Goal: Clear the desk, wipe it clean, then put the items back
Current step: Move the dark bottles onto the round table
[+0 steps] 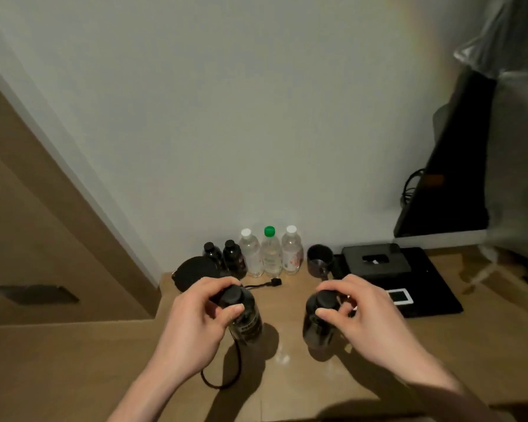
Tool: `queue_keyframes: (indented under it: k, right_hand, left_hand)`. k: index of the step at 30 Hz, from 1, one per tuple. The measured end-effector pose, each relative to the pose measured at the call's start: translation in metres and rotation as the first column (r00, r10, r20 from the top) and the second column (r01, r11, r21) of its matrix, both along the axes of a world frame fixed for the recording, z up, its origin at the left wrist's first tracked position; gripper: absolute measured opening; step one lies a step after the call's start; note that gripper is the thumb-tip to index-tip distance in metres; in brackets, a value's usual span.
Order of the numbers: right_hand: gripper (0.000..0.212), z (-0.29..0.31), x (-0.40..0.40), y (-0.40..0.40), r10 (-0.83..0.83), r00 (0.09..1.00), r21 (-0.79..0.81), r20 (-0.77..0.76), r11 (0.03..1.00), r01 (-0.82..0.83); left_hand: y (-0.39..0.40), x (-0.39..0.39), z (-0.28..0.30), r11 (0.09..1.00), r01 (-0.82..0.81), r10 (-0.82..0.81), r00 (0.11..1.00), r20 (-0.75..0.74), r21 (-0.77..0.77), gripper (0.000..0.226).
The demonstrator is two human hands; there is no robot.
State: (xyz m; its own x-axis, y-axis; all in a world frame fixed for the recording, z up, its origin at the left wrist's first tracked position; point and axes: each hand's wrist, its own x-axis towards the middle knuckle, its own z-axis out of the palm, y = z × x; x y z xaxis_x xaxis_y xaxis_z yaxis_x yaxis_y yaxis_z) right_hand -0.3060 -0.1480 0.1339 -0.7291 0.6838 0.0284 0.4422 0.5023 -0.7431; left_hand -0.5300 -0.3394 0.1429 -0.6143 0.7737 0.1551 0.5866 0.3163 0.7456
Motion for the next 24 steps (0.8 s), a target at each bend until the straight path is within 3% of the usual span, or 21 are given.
queue_keyframes:
  k: [13, 24]
  right_hand:
    - [0.035, -0.005, 0.158, -0.084, -0.281, 0.956, 0.010, 0.080, 0.960, 0.281]
    - [0.032, -0.003, 0.352, -0.097, -0.441, 0.895, 0.020, 0.060, 0.897, 0.441]
  left_hand:
    - [-0.019, 0.127, -0.020, 0.943, 0.320, -0.319, 0.947, 0.024, -0.093, 0.040]
    - [0.026, 0.310, -0.023, 0.868, 0.489, -0.491, 0.871, -0.001, -0.090, 0.040]
